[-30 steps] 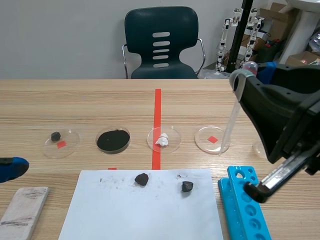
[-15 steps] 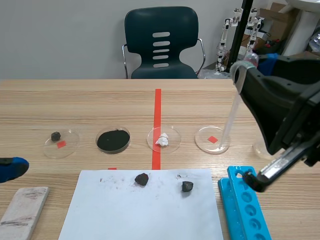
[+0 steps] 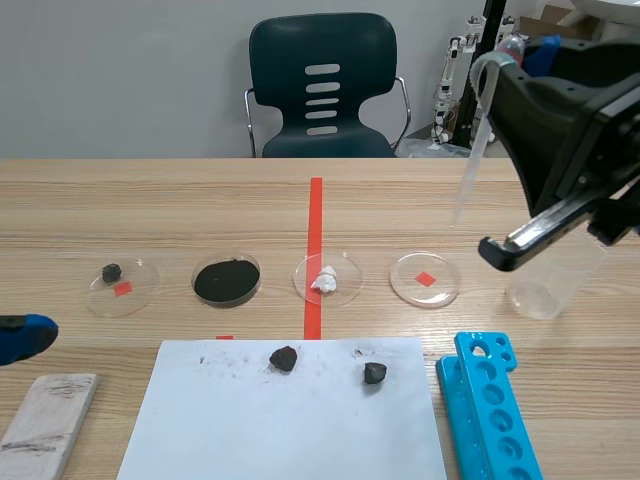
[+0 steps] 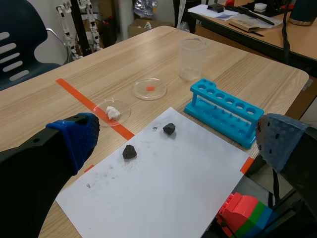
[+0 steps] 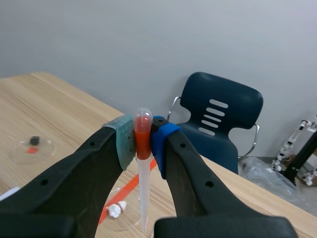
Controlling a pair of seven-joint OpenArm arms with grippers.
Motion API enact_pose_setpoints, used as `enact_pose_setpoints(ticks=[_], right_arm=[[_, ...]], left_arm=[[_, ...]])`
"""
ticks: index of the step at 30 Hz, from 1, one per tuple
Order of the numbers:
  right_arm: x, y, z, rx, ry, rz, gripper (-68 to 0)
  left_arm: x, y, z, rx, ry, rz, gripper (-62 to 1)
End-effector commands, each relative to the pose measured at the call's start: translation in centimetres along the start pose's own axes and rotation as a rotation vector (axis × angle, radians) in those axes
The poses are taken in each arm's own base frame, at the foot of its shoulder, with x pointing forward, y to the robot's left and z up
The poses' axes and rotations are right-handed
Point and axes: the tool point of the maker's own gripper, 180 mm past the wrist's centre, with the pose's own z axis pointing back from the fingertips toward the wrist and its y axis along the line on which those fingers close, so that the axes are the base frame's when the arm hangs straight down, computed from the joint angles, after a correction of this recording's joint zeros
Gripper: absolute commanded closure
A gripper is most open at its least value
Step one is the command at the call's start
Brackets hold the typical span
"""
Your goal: Squeeze the dropper onto the mineral
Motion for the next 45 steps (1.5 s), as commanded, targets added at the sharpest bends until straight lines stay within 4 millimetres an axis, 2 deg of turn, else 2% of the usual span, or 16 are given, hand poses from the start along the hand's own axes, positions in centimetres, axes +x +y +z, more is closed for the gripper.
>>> enact_pose_setpoints(ticks=[1, 8, 19, 26, 31, 36, 45], right_arm=[[-0.1, -0.8, -0.4, -0.018, -0.019, 0.001, -7.5], [-2.6, -2.3, -2.7, -0.031, -0.019, -0.019, -7.5], [-5.8, -3.1, -7.6, 0.010, -0.017, -0.040, -7.5], [-8.9, -3.1, -10.4, -0.007, 0.017, -0.101, -7.5], [-10.8, -2.5, -12.1, -0.007, 0.043, -0.149, -7.5], [-11.8, -1.1, -13.4, 0.019, 0.055, -0.182, -7.5], [-13.4, 1.0, -14.4, 0.052, 0.073, -0.193, -7.5]], left_arm=[[0.7, 0.3, -0.1, 0.009, -0.030, -0.004, -62.3], [0.7, 0.3, -0.1, 0.009, -0.030, -0.004, -62.3], [0.7, 0.3, -0.1, 0.009, -0.030, -0.004, -62.3], [0.7, 0.3, -0.1, 0.009, -0.030, -0.004, -62.3], [0.7, 0.3, -0.1, 0.009, -0.030, -0.004, -62.3], [0.7, 0.3, -0.1, 0.009, -0.030, -0.004, -62.3], [0.7, 0.3, -0.1, 0.009, -0.030, -0.004, -62.3]])
